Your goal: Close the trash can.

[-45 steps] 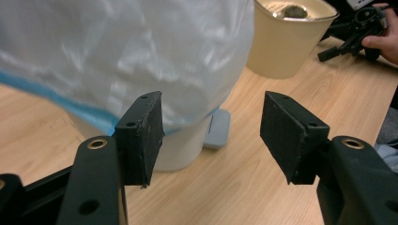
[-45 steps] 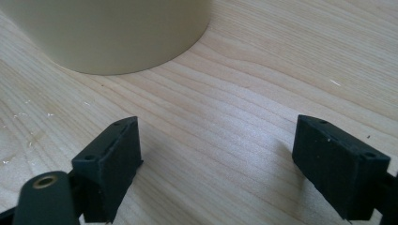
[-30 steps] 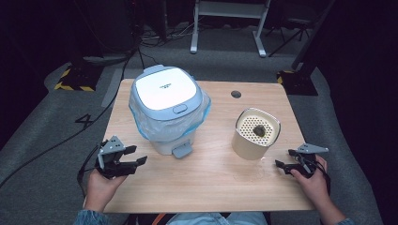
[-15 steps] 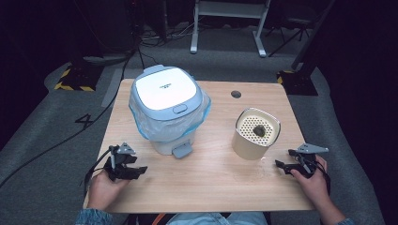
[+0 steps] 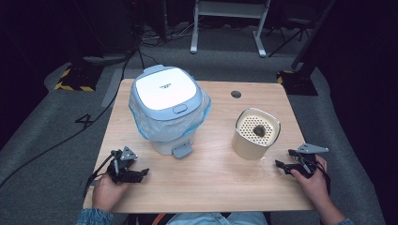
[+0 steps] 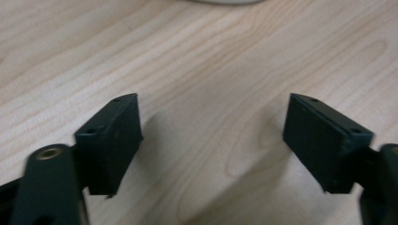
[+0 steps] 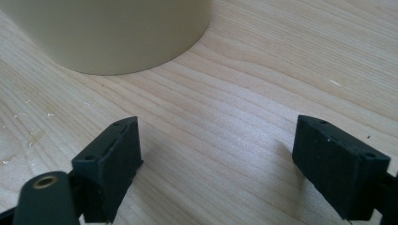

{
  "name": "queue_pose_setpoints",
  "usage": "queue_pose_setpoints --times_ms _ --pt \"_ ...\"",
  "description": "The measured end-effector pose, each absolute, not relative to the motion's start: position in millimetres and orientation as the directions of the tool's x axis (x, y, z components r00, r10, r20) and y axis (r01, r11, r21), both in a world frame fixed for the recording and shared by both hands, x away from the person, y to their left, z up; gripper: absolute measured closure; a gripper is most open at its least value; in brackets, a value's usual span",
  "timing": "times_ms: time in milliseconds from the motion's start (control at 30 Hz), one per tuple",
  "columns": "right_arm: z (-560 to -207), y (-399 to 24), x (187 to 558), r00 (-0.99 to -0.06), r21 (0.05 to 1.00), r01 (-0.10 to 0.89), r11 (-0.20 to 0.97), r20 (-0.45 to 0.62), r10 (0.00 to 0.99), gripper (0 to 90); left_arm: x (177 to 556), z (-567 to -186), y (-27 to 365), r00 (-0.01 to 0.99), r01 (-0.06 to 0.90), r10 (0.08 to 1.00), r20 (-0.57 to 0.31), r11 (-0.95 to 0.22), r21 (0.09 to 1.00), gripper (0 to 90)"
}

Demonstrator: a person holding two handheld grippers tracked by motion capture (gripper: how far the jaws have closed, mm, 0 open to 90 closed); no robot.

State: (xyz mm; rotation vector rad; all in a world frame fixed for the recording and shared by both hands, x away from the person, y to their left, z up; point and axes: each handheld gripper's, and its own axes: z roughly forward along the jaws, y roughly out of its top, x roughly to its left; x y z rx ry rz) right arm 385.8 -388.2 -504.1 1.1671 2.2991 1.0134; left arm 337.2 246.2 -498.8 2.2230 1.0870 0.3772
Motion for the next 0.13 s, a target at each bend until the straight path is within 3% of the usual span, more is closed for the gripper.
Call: queue_pose_setpoints --times_ms 133 --pt "-504.0 -388.2 385.8 -0.589 0.739 0.543 0.399 -0.003 0.808 16.0 336.1 -504.6 250.0 0.621 0.575 0.783 -0.018 -0.441 0.689 14.7"
